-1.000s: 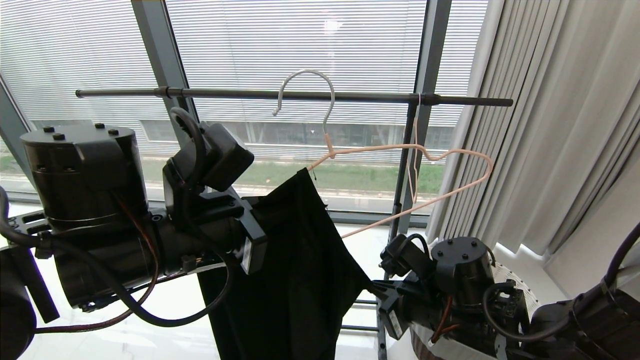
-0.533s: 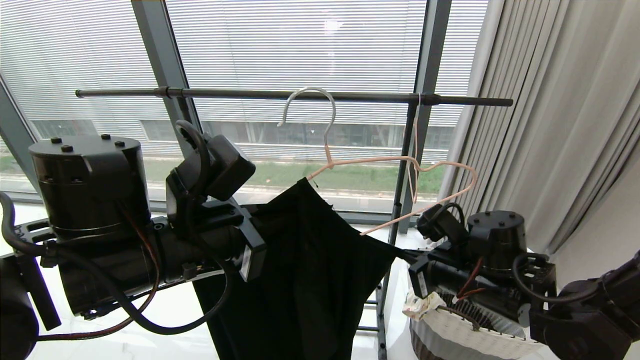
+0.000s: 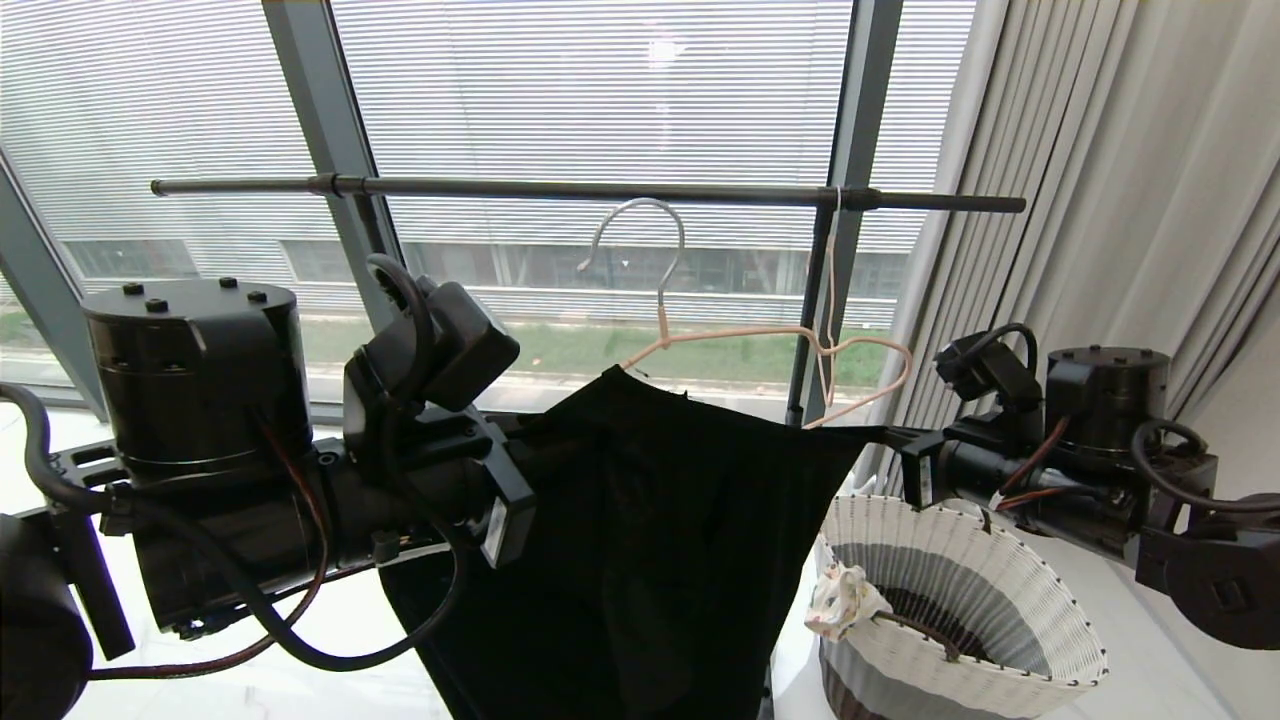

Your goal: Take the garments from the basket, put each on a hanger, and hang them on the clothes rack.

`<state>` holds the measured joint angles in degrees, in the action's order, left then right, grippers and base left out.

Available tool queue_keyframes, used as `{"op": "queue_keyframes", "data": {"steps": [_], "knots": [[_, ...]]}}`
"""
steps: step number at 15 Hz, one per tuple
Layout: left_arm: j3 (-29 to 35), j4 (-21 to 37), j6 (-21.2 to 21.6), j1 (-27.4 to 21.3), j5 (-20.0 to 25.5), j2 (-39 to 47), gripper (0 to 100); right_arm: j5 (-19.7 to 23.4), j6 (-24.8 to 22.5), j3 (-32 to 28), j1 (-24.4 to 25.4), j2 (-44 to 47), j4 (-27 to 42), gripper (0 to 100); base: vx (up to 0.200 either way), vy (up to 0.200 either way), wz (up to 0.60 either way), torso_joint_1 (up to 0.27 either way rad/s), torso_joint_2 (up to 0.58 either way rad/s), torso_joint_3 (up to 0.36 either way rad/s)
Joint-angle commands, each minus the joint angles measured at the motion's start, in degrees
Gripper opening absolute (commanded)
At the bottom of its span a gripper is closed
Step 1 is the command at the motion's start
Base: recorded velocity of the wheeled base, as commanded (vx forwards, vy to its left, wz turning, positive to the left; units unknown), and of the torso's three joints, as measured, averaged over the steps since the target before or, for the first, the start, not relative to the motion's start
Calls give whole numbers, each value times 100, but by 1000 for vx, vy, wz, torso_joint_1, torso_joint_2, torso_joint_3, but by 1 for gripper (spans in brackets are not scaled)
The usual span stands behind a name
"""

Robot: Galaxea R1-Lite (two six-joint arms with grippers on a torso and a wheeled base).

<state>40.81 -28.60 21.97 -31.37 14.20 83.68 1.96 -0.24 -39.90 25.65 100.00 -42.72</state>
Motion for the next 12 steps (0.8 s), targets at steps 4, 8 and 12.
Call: {"op": "queue_keyframes", "data": {"steps": [4, 8, 12], "knots": [[-65, 3, 168, 280, 4, 70, 0, 6, -2, -519, -86, -42, 404, 0, 0, 0, 0, 0, 0, 0], [-232, 3, 238, 359, 12, 0, 0, 6, -2, -826, -218, 2, 615, 0, 0, 0, 0, 0, 0, 0], [-504, 3, 431, 368, 12, -44, 0, 6, -2, -1011, -289, 46, 642, 0, 0, 0, 0, 0, 0, 0]]}}
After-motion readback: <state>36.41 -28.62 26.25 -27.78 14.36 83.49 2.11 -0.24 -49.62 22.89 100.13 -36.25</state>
